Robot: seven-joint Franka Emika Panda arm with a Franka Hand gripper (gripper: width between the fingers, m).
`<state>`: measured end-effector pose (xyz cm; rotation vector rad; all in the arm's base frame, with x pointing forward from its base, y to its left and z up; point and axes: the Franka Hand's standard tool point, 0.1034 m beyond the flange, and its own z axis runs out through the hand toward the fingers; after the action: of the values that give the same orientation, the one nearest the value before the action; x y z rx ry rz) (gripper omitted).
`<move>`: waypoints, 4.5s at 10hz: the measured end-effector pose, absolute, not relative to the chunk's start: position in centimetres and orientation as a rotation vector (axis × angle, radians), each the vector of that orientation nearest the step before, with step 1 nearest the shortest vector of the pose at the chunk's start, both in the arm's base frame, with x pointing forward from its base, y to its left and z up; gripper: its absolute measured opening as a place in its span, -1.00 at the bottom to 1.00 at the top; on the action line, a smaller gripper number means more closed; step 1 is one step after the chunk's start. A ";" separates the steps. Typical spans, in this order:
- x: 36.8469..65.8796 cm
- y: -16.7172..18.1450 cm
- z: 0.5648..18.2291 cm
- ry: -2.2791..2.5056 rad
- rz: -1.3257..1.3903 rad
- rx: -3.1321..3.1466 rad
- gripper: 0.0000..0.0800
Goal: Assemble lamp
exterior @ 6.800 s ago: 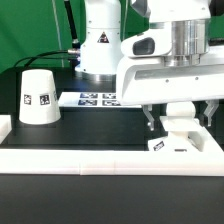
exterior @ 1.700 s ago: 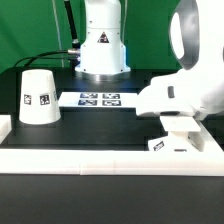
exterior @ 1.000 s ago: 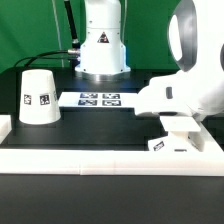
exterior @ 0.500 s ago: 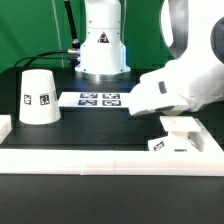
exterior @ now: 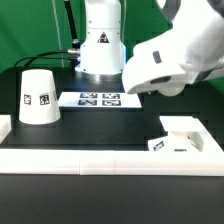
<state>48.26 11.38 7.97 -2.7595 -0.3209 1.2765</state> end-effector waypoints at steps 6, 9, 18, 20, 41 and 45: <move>50.9 11.1 7.4 -0.320 0.791 -2.931 0.44; 52.3 10.3 8.4 -0.337 0.492 -2.994 0.44; 54.1 8.0 11.6 -0.380 -0.428 -3.050 0.45; 54.2 7.8 11.9 -0.376 -0.495 -3.046 0.45; 61.0 9.4 15.2 -0.786 -0.551 -3.005 0.45; 62.1 9.6 15.2 -0.845 -0.550 -2.996 0.45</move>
Offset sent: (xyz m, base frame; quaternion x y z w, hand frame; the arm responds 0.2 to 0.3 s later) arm 0.0000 0.0000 0.0000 0.0000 0.1938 0.0000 0.9810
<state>62.11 9.61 15.15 -2.9957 -0.8454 -0.5498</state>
